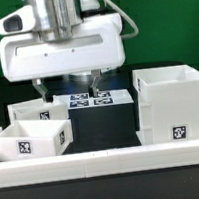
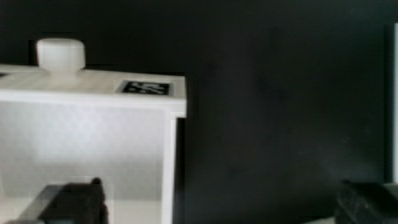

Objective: Assemble drawer

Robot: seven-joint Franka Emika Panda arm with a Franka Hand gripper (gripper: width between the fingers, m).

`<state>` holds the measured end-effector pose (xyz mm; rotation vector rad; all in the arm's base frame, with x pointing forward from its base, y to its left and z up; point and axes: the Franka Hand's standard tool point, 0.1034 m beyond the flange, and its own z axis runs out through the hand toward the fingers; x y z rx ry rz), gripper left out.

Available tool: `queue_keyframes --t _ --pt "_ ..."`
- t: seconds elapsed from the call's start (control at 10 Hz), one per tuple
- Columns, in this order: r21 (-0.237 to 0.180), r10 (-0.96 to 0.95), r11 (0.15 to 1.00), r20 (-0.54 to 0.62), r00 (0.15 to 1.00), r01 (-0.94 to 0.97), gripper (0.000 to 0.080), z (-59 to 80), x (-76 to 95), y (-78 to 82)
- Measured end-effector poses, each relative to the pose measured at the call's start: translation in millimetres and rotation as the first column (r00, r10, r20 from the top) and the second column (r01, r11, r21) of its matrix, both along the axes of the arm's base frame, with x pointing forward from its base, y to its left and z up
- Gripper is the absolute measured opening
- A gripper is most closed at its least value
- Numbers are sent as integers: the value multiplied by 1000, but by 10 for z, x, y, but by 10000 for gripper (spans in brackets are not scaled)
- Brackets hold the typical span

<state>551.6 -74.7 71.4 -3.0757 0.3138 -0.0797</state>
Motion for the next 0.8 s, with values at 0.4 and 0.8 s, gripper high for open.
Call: queue_keyframes --t 0.4,0.8 --pt "-17 20 1000 5 1000 -20 649 -255 34 -90" --pt "-36 36 999 6 999 -36 649 -513 19 -164"
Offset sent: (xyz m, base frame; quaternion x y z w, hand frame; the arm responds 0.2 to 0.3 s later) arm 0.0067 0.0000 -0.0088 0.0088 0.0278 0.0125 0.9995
